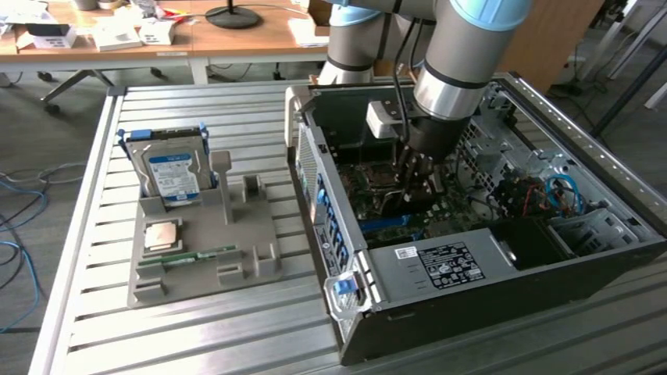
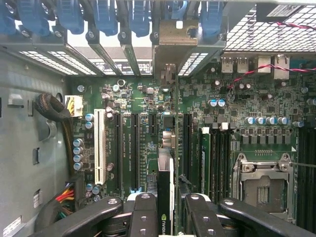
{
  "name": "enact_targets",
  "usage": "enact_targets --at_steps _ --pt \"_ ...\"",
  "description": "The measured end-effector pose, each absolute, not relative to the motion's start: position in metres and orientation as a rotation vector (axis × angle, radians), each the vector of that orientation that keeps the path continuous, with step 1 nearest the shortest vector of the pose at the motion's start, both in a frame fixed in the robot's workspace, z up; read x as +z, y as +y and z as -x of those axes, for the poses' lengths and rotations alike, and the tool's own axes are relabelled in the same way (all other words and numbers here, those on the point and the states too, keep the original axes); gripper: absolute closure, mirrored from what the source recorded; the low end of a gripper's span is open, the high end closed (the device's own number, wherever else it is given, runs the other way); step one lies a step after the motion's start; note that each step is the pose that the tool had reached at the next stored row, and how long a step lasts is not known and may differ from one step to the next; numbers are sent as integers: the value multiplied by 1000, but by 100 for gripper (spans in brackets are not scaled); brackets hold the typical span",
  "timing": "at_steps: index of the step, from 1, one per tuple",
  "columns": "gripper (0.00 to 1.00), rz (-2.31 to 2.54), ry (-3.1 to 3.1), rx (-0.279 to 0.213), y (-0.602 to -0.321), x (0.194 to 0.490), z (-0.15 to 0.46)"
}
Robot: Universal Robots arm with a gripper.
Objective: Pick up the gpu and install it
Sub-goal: 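Insert the gpu into the slot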
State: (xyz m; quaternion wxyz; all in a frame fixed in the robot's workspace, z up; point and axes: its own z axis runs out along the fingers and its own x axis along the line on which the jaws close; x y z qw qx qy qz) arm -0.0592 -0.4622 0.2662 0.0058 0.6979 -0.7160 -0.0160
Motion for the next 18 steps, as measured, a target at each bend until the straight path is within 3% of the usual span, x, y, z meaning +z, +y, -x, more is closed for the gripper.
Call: enact_targets --at_steps 18 --pt "74 -2182 -2238 -44 -461 266 61"
